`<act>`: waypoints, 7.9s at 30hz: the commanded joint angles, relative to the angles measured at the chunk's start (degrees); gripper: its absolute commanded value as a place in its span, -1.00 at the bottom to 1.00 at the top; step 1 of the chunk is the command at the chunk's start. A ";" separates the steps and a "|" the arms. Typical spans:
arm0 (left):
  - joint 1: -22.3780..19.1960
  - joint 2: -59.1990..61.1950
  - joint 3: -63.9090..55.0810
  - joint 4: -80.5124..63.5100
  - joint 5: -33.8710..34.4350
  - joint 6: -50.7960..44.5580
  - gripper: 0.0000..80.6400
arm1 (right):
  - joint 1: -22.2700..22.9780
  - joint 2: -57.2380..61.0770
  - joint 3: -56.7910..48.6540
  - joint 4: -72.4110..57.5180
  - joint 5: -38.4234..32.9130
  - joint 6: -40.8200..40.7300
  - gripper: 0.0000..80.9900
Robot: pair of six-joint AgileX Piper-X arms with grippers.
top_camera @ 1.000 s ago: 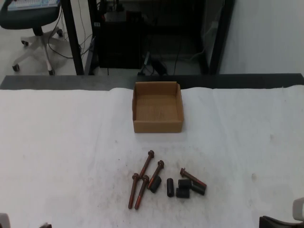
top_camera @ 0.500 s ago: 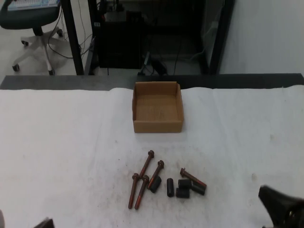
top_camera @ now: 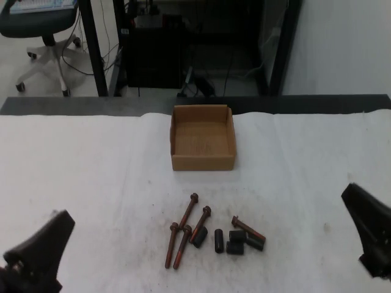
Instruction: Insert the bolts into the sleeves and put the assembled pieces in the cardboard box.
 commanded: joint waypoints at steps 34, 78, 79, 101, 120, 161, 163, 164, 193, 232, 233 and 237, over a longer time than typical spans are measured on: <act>-1.31 57.25 -31.61 23.35 16.05 37.35 -0.99 | 0.03 24.28 -34.94 53.89 -8.33 -19.84 -0.98; -15.60 102.99 -66.72 45.86 -3.68 17.52 -0.40 | -0.23 32.02 -41.05 57.97 -8.88 -20.32 -0.98; -15.60 103.32 -66.72 45.86 -3.68 17.59 -0.40 | -0.23 32.02 -41.05 57.97 -8.88 -20.32 -0.98; -15.60 106.10 -66.72 42.48 -3.47 17.57 -0.40 | -0.23 32.02 -41.05 57.97 -8.88 -20.32 -0.98; -15.60 109.12 -66.72 38.97 -3.36 18.01 -0.40 | -0.23 32.02 -41.05 57.97 -8.88 -20.32 -0.98; -8.57 71.33 -66.32 33.89 -5.64 34.99 -1.00 | 3.50 47.67 -42.17 53.95 -14.90 -37.91 -0.58; -8.27 66.61 -64.66 32.05 -5.85 34.99 -1.00 | 4.70 49.26 -43.65 54.45 -12.35 -37.13 -0.51; -8.06 64.20 -63.12 31.52 -5.88 34.88 -1.00 | 5.49 50.13 -44.83 55.02 -11.02 -35.96 -0.51; -7.54 36.00 -28.44 21.81 6.57 30.62 -1.00 | 14.67 70.97 -64.34 66.61 -5.29 -50.70 -0.34; -7.54 36.00 -28.44 21.81 1.37 38.66 -1.00 | 14.05 77.86 -62.77 65.49 -5.29 -71.30 -0.34; -7.54 36.00 -28.44 21.81 1.37 38.66 -1.00 | 14.05 77.86 -62.48 65.49 -5.29 -71.30 -0.34; -7.54 36.00 -28.44 21.81 1.37 38.66 -1.00 | 14.05 77.86 -60.24 65.33 -5.29 -71.30 -0.34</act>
